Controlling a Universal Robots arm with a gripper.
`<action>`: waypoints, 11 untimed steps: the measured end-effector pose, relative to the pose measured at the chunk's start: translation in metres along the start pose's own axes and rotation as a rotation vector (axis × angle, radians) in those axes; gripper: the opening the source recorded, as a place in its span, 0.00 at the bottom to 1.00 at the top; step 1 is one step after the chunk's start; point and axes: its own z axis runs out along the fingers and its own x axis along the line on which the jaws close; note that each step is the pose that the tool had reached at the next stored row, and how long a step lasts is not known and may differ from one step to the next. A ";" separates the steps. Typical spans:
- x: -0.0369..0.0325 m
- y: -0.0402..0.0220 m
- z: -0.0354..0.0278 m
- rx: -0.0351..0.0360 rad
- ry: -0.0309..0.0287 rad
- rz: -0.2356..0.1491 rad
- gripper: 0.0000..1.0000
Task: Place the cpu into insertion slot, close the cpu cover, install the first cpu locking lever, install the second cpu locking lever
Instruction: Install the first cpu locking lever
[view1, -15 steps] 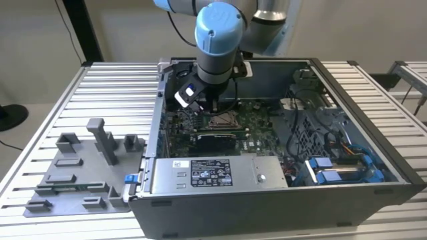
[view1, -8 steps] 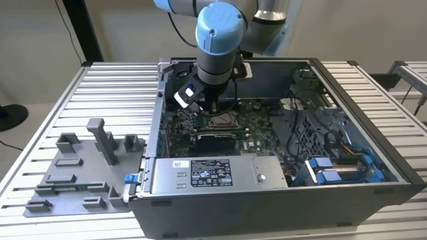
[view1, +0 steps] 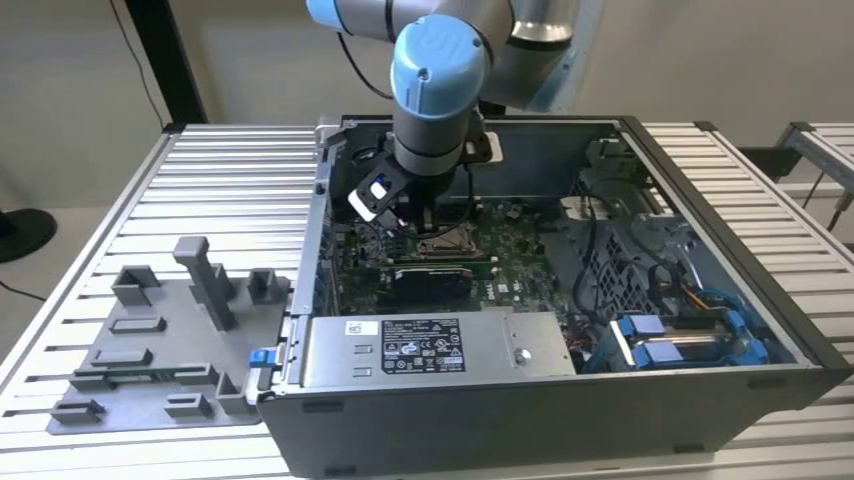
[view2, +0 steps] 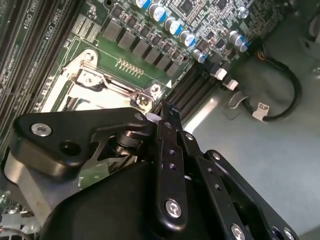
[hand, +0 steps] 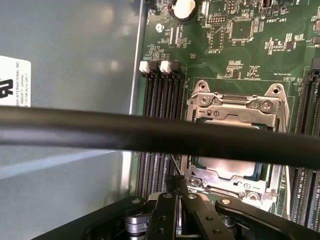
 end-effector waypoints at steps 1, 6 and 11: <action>0.0002 -0.0008 0.0000 0.0001 -0.0001 0.000 0.00; 0.0014 -0.0029 0.0026 -0.0001 0.0002 -0.001 0.00; 0.0004 0.0012 0.0040 0.0002 0.0001 -0.001 0.00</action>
